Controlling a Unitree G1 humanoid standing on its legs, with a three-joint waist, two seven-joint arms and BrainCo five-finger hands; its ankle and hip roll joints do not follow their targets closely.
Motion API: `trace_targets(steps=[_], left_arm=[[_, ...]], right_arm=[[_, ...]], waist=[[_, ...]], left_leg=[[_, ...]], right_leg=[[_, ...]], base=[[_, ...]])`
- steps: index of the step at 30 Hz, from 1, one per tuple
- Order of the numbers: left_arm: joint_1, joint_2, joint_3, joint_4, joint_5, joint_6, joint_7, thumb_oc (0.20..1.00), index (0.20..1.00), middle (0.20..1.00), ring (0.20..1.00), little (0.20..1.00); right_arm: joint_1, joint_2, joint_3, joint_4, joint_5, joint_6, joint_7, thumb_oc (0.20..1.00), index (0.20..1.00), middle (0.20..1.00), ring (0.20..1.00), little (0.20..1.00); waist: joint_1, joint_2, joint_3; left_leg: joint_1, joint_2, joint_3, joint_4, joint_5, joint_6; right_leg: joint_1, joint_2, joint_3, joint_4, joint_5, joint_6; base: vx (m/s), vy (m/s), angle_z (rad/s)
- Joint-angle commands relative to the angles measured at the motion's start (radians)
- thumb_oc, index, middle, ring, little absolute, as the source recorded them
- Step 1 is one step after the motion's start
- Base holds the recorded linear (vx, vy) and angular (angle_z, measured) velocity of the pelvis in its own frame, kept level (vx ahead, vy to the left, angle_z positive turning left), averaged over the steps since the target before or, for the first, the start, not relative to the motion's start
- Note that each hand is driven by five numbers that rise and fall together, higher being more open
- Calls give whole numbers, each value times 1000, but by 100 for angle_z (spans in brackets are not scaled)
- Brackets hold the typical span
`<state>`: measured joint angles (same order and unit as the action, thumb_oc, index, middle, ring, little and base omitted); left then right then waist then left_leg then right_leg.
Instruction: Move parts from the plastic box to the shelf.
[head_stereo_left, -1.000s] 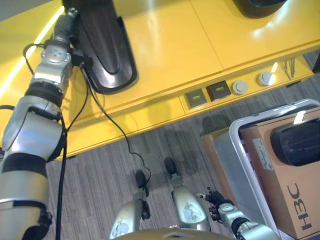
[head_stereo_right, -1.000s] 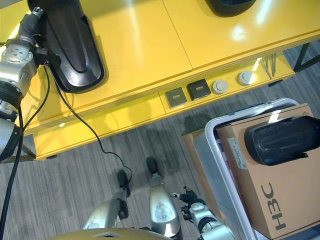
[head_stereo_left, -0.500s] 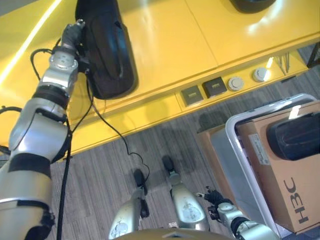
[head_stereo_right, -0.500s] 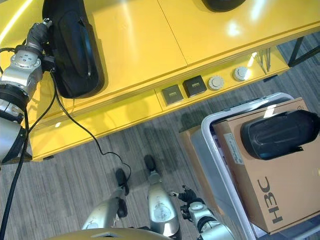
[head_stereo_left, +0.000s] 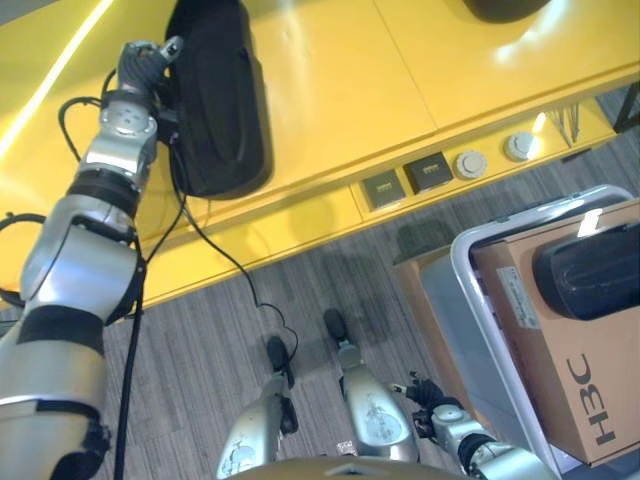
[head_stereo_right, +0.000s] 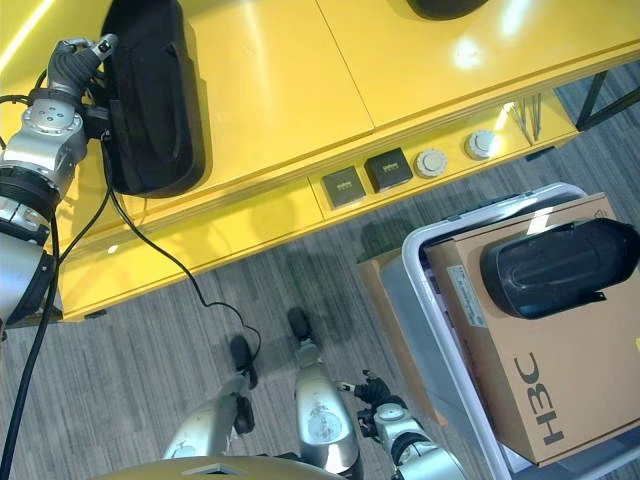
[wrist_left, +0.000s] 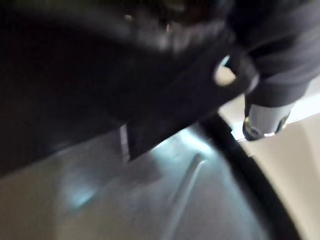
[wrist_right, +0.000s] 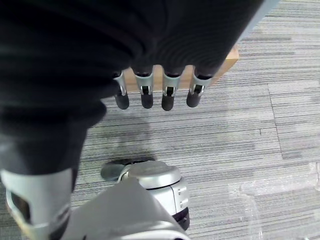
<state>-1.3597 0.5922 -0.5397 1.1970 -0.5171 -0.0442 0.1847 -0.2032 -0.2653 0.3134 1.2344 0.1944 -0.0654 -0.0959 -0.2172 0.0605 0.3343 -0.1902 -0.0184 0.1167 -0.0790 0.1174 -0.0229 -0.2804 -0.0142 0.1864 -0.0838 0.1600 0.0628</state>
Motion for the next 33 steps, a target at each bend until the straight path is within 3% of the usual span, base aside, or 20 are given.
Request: trace_targets(steps=[1, 14, 18, 24, 29, 30, 31, 33], left_arm=[[-106, -20, 22, 119, 8, -25, 8, 1000, 1000, 1000, 1000, 1000], [-65, -59, 117, 122, -65, -32, 72, 1000, 1000, 1000, 1000, 1000], [6, -82, 150, 40, -145, -63, 79, 1000, 1000, 1000, 1000, 1000], [50, -132, 141, -33, -119, -76, 103, 1000, 1000, 1000, 1000, 1000], [260, -190, 165, -497, -86, -166, 140, 1000, 1000, 1000, 1000, 1000], [267, -190, 166, -504, -84, -164, 143, 1000, 1000, 1000, 1000, 1000], [415, -201, 194, -711, -42, -172, 126, 1000, 1000, 1000, 1000, 1000], [564, -210, 235, -890, -1, -182, 101, 1000, 1000, 1000, 1000, 1000]], right_arm=[[18, -16, 55, 30, 26, -5, -4, 1000, 1000, 1000, 1000, 1000], [34, -14, 46, 40, 14, 6, -13, 1000, 1000, 1000, 1000, 1000], [25, -28, 26, 67, -6, 24, -14, 1000, 1000, 1000, 1000, 1000], [22, -32, 4, 97, -21, 30, -11, 1000, 1000, 1000, 1000, 1000], [39, -9, -36, 87, -42, 24, -27, 1000, 1000, 1000, 1000, 1000], [42, -9, -34, 87, -42, 24, -27, 1000, 1000, 1000, 1000, 1000], [49, 2, -59, 82, -34, 23, -28, 1000, 1000, 1000, 1000, 1000], [60, 18, -75, 71, -28, 20, -28, 1000, 1000, 1000, 1000, 1000]], waist=[[1, 2, -40], [6, -4, -83], [39, 10, -112], [69, 23, -141], [135, 14, -182], [133, 14, -184], [159, 0, -200], [177, -15, -218]], left_leg=[[-29, 109, -126, -8, -21, -77], [23, 121, -122, -8, -39, -79], [58, 117, -147, -8, -46, -76], [98, 109, -199, -8, -54, -73], [123, 101, -275, -8, -54, -83], [124, 100, -276, -8, -55, -83], [134, 99, -290, -8, -58, -82], [148, 101, -293, -8, -67, -79]], right_leg=[[13, -65, -14, -3, -64, 78], [66, -64, -24, -3, -85, 74], [122, -72, -64, -3, -106, 74], [188, -84, -126, 3, -134, 75], [266, -86, -219, 25, -173, 62], [268, -87, -220, 25, -174, 62], [289, -87, -240, 25, -179, 60], [305, -85, -244, 24, -183, 56]], base=[[0, 0, 0], [2, 0, 0], [20, -8, 3], [29, -27, 36], [9, 2, 53], [-17, 1, 60], [3, 10, 45], [3, 30, 23]])
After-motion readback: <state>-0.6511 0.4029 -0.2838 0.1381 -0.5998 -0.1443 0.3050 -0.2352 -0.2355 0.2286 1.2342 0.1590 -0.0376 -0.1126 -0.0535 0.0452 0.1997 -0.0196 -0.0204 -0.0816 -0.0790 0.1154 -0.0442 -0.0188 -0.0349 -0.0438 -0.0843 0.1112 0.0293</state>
